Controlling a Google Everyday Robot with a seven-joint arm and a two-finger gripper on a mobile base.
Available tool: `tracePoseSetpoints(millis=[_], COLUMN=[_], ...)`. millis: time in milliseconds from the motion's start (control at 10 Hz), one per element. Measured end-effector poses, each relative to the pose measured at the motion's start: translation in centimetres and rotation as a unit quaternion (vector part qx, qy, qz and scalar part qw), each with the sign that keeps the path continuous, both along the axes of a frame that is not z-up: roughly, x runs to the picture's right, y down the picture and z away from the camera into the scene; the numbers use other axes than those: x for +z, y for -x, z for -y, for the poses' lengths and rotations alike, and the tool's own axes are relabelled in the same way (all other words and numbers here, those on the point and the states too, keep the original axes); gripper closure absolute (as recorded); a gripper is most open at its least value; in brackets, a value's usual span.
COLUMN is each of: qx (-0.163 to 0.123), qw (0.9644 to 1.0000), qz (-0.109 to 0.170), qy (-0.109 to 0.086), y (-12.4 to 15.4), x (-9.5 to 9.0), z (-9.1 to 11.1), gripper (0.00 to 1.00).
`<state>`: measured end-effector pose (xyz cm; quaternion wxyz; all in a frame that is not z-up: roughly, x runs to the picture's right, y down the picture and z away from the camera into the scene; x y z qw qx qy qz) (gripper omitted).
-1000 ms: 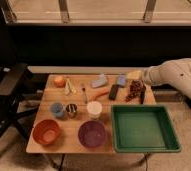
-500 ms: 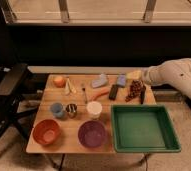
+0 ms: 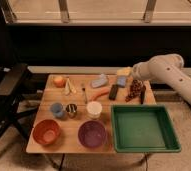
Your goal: Place towel in purple bowl
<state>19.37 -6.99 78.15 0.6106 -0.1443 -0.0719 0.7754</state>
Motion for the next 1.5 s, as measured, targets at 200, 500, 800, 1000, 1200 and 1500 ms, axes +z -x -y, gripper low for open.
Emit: tracePoseSetpoints(millis=[200,500,800,1000,1200,1500], qx=[-0.025,-0.038,-0.038,-0.035,-0.031,-0.033], qw=[0.9995,0.9971,0.9972,0.9979,0.9981,0.9952], qz=[0.017,0.037,0.036,0.04,0.05,0.092], qy=[0.011,0.053,0.054,0.037,0.017,0.001], y=[3.0,5.4,5.2,5.6,6.8,9.8], x=[2.2,4.4,4.4,4.7,6.1,9.2], z=[-0.2,-1.7,-1.8,-1.3,0.1,2.8], gripper=[0.2,0.2,0.2,0.2,0.2,0.2])
